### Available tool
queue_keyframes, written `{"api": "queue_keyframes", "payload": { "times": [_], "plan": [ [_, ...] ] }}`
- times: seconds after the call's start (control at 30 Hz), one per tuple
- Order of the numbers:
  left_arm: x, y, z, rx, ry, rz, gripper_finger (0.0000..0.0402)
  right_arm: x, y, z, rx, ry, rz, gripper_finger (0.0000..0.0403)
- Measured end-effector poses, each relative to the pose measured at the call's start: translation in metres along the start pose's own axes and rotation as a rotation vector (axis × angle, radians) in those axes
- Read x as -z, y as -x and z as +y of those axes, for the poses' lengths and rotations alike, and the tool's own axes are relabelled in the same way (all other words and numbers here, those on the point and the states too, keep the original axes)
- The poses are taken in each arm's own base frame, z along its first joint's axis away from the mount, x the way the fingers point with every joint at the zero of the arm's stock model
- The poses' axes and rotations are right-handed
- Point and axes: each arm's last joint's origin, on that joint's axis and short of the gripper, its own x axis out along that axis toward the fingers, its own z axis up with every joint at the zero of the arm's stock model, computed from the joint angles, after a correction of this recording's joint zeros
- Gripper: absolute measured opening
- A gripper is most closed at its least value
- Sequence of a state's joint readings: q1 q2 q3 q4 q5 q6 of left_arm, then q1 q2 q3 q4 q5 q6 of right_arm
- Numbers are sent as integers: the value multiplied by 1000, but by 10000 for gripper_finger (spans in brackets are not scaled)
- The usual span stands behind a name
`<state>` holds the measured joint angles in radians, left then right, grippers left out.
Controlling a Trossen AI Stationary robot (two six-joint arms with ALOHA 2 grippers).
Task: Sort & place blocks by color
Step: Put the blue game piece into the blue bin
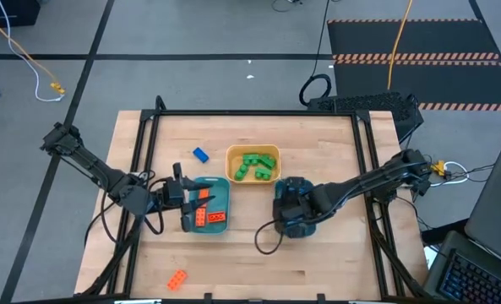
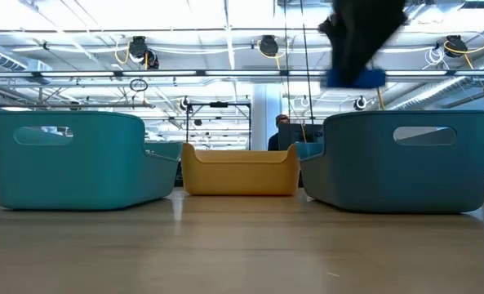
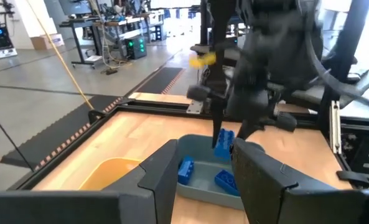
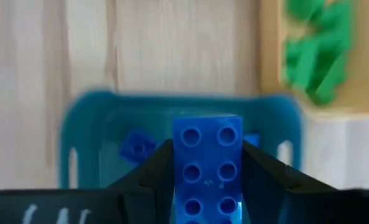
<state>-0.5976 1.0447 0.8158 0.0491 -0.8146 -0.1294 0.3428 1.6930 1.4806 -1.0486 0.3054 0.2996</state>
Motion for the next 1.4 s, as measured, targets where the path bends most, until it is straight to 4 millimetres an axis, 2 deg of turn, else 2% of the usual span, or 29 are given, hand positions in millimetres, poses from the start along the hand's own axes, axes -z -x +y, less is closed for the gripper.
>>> {"api": "queue_keyframes", "payload": {
  "times": [0.13, 0.3, 0.37, 0.5, 0.57, 0.63, 0.83, 0.93, 1.0, 1.1, 1.2, 1.3, 1.4],
  "plan": [
    [1, -2, 2, -16, -5, 11, 149, 18, -24, 3, -35, -24, 55, 131],
    [7, -6, 8, -49, -25, 52, 149, 31, -39, 4, -38, -53, 11, 135],
    [13, -9, 12, -69, -36, 71, 149, 36, -45, 3, -4, -68, -3, 175],
    [30, -16, 21, -124, -36, 109, 149, 47, -50, -4, 95, -59, -17, 288],
    [34, -19, 26, -160, -22, 115, 149, 51, -50, -8, 155, -69, -31, 323],
    [38, -21, 30, -208, -11, 116, 149, 53, -46, -13, 225, -95, -70, 339],
    [40, -26, 42, -322, 49, 113, 149, 53, -31, -25, 449, -88, -202, 327],
    [36, -30, 62, -458, 122, 72, 149, 52, -20, -31, 531, -98, -268, 312],
    [29, -33, 81, -482, 179, 57, 149, 53, -13, -34, 570, -101, -298, 304],
    [20, -39, 111, -431, 197, 161, 149, 54, -3, -40, 663, -123, -347, 300],
    [-1, -42, 138, -403, 260, 247, 149, 55, 7, -44, 734, -148, -395, 299],
    [-19, -42, 160, -446, 246, 366, 149, 55, 19, -49, 724, -204, -454, 299],
    [-27, -41, 180, -509, 219, 558, 149, 57, 24, -51, 701, -262, -515, 299]
  ]
}}
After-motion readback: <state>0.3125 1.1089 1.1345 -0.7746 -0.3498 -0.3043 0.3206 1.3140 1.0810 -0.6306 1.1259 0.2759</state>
